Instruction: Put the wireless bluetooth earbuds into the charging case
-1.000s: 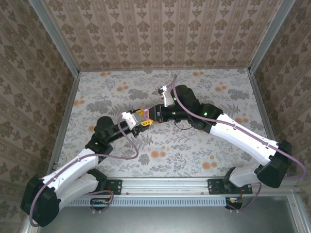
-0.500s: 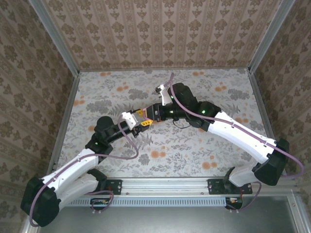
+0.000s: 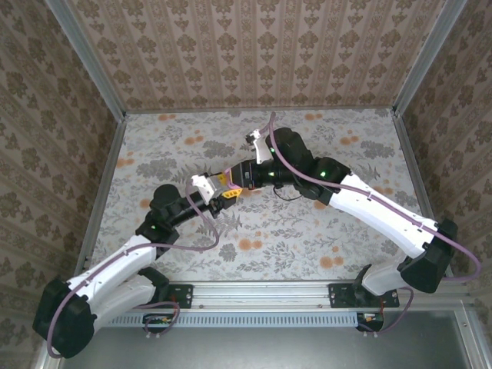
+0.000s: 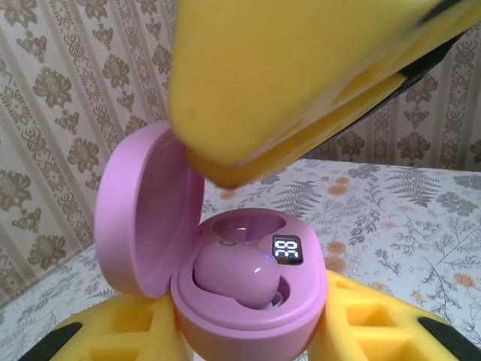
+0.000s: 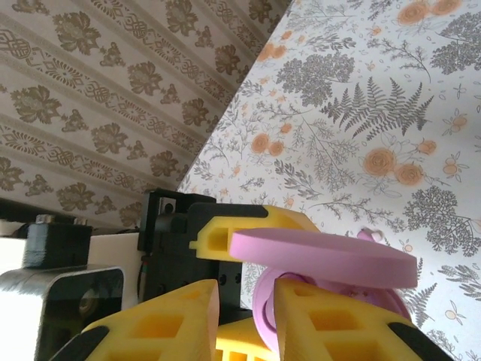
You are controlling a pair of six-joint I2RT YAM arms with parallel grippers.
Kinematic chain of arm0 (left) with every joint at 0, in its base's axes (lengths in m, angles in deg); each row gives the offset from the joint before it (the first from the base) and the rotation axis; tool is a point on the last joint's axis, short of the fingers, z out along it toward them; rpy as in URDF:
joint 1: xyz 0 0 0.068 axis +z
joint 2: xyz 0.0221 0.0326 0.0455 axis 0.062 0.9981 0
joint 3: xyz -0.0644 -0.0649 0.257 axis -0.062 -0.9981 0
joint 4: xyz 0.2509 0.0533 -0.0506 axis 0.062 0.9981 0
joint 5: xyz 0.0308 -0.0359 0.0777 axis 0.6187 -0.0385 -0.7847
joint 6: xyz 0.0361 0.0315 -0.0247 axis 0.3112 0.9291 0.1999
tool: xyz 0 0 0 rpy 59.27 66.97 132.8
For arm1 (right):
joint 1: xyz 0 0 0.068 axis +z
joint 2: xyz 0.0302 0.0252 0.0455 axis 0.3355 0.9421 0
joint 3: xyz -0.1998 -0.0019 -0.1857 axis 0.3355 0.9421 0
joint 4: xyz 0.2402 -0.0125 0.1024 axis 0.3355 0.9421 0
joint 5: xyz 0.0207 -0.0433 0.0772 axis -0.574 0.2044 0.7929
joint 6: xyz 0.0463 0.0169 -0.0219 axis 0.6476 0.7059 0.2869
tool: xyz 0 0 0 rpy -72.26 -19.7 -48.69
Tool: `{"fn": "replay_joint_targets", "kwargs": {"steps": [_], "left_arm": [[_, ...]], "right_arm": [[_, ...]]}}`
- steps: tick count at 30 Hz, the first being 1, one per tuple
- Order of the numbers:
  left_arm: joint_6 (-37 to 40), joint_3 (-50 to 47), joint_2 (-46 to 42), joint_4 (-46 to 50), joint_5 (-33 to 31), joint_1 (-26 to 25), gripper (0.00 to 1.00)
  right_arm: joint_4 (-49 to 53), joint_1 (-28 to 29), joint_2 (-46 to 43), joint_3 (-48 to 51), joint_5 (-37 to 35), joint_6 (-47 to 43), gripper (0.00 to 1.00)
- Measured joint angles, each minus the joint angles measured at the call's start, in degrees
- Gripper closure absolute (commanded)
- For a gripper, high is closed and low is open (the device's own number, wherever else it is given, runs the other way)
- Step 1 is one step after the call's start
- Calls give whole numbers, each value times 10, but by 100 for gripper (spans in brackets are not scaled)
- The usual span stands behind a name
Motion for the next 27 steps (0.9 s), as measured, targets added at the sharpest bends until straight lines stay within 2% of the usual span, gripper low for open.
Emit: {"fn": "replay_joint_targets", "kwargs": {"steps": [9,15,21,27], "left_arm": [[-52,0,27,-13,-10,31,63],[-89,-5,17,-11,-30,74,63],[-117,-15,-45,18,-58,143,63],[-113,-15,-152,99,-100,160,63]], "right_arm": [[2,-29,-49,10,-35,-9,68],[12,-61,-43,64,-71,6,67],[-1,-70,80,93,-48,18,68],[-16,-49,236,62,20,5,67]]}}
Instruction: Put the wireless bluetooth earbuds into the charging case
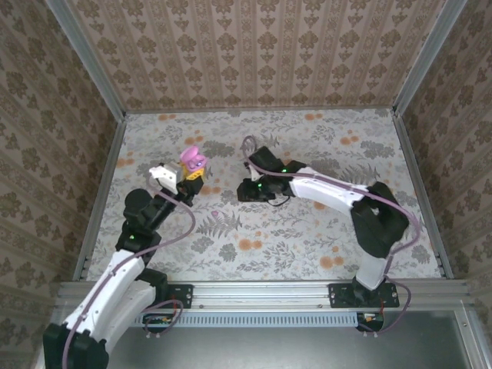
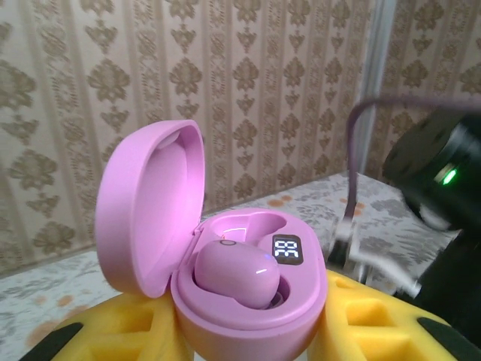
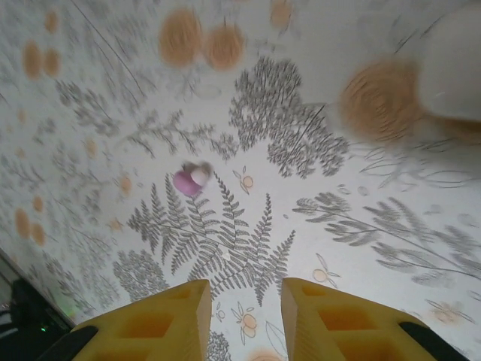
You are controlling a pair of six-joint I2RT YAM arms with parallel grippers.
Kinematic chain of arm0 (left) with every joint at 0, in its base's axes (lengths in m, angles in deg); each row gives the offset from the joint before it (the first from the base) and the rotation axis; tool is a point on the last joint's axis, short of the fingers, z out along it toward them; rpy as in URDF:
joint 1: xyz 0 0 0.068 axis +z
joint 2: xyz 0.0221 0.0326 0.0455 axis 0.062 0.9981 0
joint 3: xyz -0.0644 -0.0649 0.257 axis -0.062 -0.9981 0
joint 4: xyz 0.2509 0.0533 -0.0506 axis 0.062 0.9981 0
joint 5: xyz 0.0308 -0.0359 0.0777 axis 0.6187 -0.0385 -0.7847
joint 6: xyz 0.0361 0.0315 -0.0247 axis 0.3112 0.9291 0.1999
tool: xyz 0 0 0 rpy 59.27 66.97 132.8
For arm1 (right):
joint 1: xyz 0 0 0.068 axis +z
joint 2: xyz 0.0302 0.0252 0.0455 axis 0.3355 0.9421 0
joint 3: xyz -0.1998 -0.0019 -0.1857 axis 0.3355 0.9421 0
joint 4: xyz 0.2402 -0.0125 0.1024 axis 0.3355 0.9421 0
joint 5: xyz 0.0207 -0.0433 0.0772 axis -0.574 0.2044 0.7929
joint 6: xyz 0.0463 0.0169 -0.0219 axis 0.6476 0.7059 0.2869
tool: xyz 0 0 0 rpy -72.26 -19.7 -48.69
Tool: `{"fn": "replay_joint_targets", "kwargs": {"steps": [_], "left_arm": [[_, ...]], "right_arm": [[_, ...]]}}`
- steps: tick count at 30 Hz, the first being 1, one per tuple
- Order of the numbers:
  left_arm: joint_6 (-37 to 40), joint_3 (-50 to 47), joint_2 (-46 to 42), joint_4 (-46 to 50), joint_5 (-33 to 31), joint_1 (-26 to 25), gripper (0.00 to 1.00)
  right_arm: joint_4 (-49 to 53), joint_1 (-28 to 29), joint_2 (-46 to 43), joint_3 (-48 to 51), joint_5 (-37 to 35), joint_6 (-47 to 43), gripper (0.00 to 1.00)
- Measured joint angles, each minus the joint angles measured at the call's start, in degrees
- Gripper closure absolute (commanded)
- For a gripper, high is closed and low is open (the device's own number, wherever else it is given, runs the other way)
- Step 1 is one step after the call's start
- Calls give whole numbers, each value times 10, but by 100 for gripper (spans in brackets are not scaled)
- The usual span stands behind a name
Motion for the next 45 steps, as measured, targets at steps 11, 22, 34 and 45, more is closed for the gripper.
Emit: {"fn": "replay_joint_targets", "kwargs": {"steps": [11,22,34,45], "left_arm": [[24,1,-120,121,-68,6,63],[35,10,-134,150,-76,6,63],[35,10,-133,151,-77,6,63],[35,10,-133,151,-77,6,63]], "right_arm": [[4,49,177,-192,87,-72,60],[75,52,293,-306,89,-158,59],[137,52,327,-355,88,-225,65],[153,68,324,-360,37,-257,65]]}}
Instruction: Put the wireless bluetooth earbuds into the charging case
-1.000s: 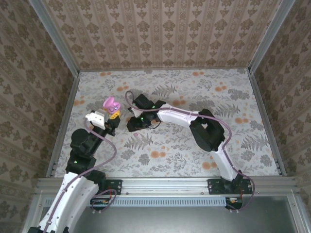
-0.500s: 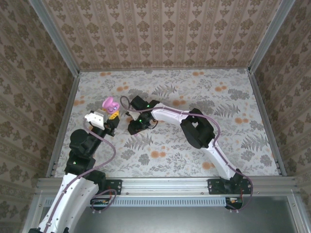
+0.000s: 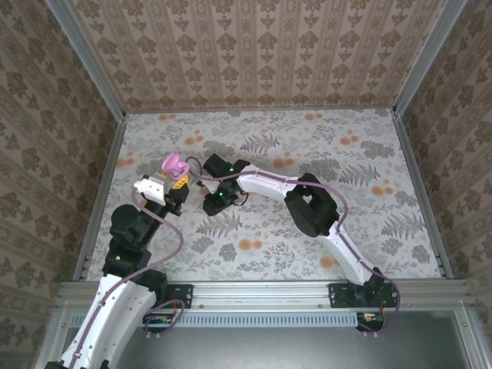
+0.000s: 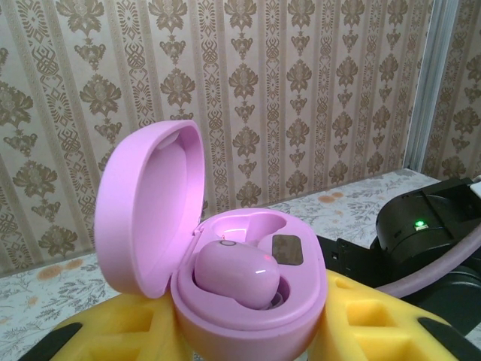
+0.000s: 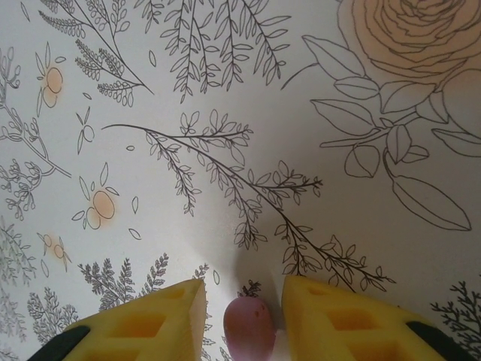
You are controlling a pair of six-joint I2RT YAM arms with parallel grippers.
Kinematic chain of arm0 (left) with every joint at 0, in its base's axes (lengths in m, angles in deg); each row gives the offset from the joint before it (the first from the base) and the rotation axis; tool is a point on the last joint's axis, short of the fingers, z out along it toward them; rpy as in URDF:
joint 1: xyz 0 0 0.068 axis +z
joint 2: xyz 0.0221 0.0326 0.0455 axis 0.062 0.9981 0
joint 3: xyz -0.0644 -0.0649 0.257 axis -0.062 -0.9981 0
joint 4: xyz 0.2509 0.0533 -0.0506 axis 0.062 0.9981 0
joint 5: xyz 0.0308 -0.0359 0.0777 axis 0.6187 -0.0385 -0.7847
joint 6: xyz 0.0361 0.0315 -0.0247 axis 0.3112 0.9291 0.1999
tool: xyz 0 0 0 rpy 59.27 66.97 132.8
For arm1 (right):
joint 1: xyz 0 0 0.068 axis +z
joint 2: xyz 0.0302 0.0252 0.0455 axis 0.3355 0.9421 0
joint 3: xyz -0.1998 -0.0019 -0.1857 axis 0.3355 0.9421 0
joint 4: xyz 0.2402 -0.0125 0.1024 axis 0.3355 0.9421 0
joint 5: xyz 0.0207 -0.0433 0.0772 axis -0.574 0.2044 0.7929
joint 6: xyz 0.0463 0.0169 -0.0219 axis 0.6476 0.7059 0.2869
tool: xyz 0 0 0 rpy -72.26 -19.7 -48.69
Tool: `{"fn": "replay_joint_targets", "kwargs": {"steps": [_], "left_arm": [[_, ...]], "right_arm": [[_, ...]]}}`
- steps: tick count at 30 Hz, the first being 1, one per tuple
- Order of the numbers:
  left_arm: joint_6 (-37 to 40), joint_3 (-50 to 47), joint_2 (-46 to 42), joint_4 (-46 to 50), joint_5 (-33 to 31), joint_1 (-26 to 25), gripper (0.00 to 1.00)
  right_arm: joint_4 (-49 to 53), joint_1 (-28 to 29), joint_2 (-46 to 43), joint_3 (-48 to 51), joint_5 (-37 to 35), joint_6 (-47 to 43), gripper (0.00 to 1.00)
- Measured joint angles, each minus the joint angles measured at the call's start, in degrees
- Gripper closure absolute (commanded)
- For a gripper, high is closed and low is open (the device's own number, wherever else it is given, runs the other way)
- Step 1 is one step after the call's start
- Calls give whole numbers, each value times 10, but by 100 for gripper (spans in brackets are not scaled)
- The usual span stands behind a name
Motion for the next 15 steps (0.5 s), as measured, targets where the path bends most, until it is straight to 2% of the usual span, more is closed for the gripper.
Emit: {"fn": "replay_joint_targets", "kwargs": {"steps": [15], "left_arm": [[0,0,-2,0,0,0,63]], "right_arm": [[36,21,-2,-11,-75,-5,71]]}}
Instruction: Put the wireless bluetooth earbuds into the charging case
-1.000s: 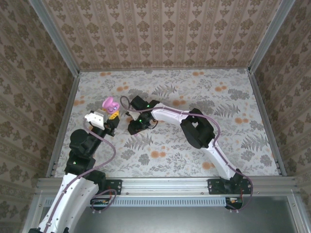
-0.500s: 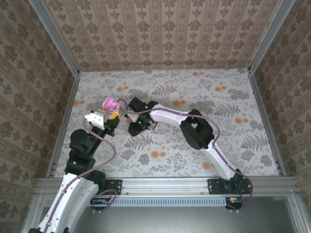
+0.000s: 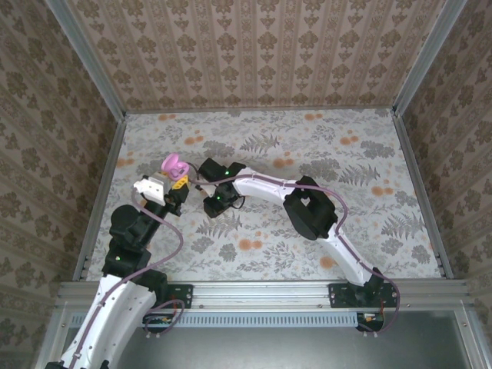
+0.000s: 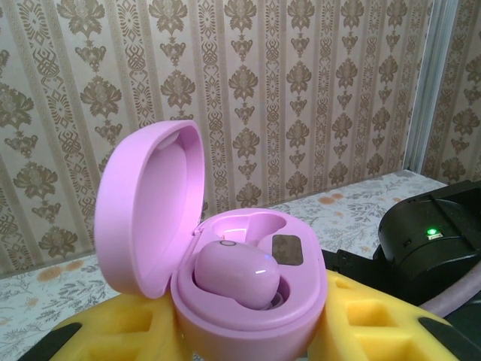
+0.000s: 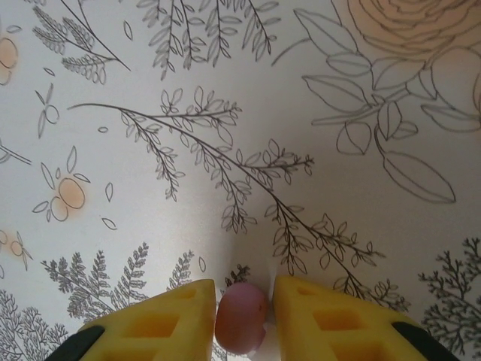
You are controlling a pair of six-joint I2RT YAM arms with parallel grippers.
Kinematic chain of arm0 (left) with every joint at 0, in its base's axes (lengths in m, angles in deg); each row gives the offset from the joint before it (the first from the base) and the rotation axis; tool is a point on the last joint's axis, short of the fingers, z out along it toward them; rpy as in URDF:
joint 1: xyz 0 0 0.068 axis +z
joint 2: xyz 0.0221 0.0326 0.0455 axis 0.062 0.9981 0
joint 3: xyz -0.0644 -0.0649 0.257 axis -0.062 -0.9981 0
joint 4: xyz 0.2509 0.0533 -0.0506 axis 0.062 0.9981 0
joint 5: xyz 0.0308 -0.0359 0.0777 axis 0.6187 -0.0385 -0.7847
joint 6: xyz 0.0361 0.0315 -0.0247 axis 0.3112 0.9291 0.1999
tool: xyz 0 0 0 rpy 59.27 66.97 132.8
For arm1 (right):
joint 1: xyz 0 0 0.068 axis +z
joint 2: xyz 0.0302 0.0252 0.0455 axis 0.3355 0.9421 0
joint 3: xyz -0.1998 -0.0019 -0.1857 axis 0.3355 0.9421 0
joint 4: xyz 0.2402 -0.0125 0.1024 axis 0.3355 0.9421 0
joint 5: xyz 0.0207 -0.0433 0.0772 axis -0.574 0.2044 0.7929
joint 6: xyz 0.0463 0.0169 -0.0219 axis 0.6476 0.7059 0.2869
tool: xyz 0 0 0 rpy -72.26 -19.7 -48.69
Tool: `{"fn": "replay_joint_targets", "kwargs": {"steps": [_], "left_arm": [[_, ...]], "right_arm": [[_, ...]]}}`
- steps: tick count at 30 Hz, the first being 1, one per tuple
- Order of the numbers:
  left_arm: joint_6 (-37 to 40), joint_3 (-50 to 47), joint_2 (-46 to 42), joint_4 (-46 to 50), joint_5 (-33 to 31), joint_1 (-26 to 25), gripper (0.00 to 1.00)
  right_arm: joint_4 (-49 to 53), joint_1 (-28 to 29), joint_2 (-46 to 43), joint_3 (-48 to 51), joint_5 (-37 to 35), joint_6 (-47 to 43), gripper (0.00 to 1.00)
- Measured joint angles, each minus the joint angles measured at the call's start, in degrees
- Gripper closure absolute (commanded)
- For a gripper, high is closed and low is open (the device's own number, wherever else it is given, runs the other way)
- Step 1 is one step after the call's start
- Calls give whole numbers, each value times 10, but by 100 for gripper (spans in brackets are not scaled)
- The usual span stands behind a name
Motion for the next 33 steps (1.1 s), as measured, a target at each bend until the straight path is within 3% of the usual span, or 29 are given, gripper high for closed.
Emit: {"fn": "replay_joint_targets", "kwargs": {"steps": [7,22,33], "left_arm": [[0,0,-1,0,0,0,63],[0,0,7,-8,0,0,63],[0,0,18,-17,5,0,63]], "right_arm": [[5,3,-28,41,-21,9,71],[-13,-31,-183,285,-32,94,69],[4,-50,-191,269,-47,134,62]]}}
